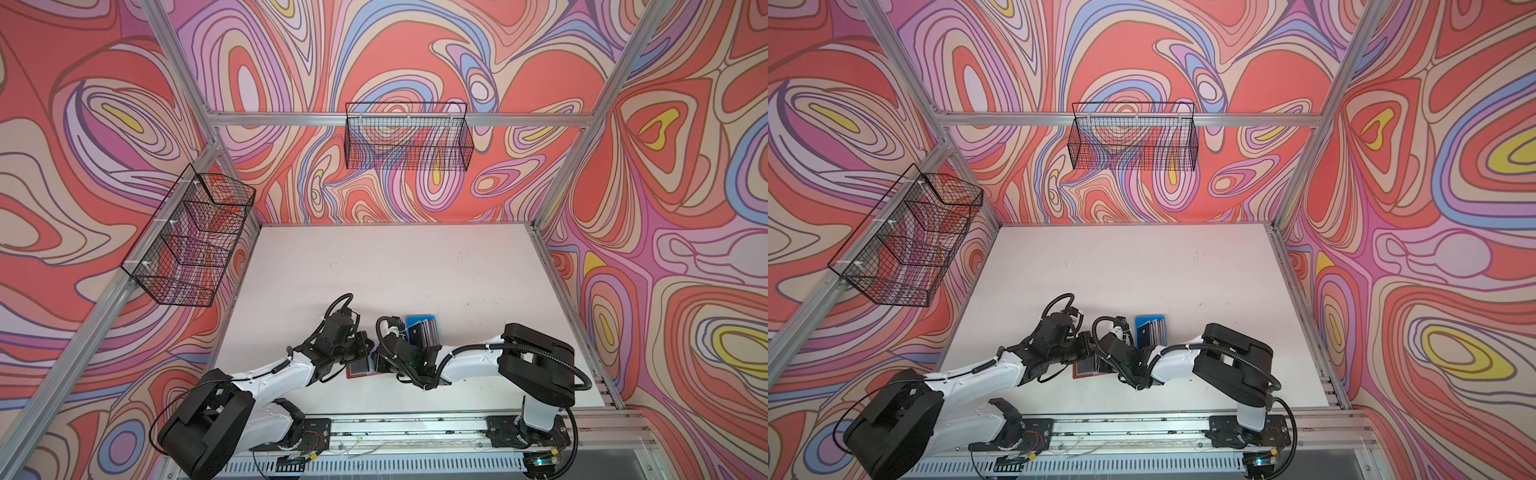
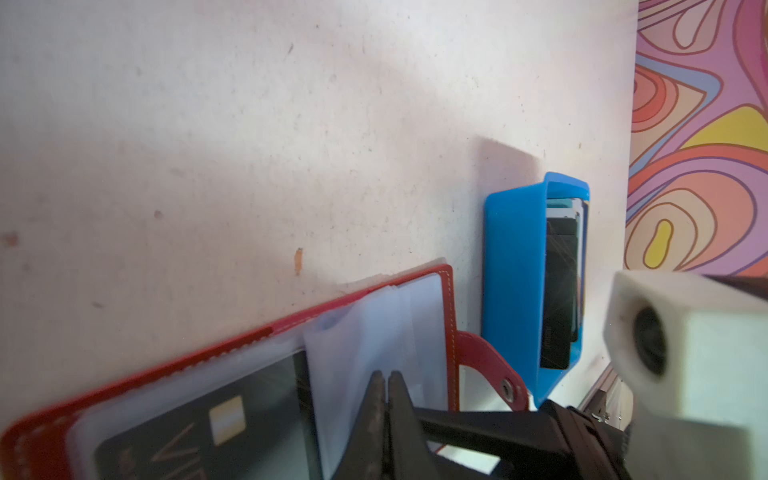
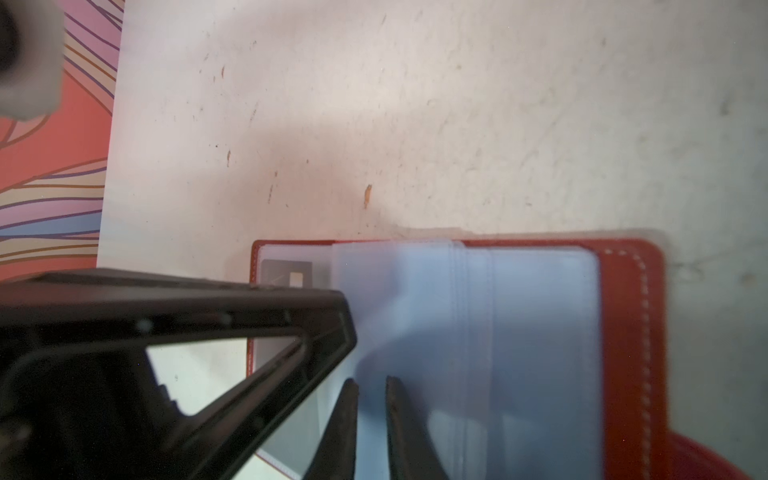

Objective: Put the credit cards into the card holder

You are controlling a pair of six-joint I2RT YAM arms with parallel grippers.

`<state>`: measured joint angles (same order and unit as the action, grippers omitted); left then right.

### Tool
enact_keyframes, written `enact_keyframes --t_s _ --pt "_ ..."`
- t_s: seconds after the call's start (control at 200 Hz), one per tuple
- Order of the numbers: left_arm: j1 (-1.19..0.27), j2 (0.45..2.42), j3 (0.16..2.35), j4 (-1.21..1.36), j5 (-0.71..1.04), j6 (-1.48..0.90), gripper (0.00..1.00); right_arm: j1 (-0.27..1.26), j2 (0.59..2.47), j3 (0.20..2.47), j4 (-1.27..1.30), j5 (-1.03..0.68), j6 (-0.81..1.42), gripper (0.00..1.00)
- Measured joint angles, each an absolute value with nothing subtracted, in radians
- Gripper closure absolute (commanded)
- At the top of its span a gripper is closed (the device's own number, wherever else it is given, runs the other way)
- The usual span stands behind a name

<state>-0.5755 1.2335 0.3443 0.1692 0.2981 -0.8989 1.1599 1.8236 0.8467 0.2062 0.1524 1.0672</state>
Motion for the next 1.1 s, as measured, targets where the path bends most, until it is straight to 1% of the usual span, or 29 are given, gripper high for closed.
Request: enact_keyframes --t_s 0.185,0.315,0.461,0.621,0.746,0.906,1.097 --pt "-0.575 1.285 0.318 0.231 0.287 -0.913 0.97 1.160 1.820 0.845 0.207 0.150 1.059 0.76" --pt "-0.576 1.293 0.314 0.256 0.285 -0.915 0.97 1.160 1.789 0.844 0.168 0.164 1.051 0.74" --pt "-0.576 1.286 0.309 0.259 0.274 -0.917 0.97 1.159 1.709 0.822 0.133 0.203 1.053 0.72" --pt "-0.576 1.271 0.303 0.253 0.260 -0.917 0.97 1.145 1.672 0.776 0.134 0.216 1.061 0.74" --pt "-0.576 1.270 0.302 0.252 0.258 -0.917 0.96 1.139 1.691 0.765 0.139 0.197 1.059 0.76" --pt "-0.576 1.263 0.302 0.244 0.257 -0.916 0.96 1.139 1.732 0.767 0.153 0.175 1.060 0.76" --pt "-0.576 1.252 0.302 0.228 0.253 -0.916 0.96 1.138 1.737 0.768 0.169 0.162 1.060 0.76"
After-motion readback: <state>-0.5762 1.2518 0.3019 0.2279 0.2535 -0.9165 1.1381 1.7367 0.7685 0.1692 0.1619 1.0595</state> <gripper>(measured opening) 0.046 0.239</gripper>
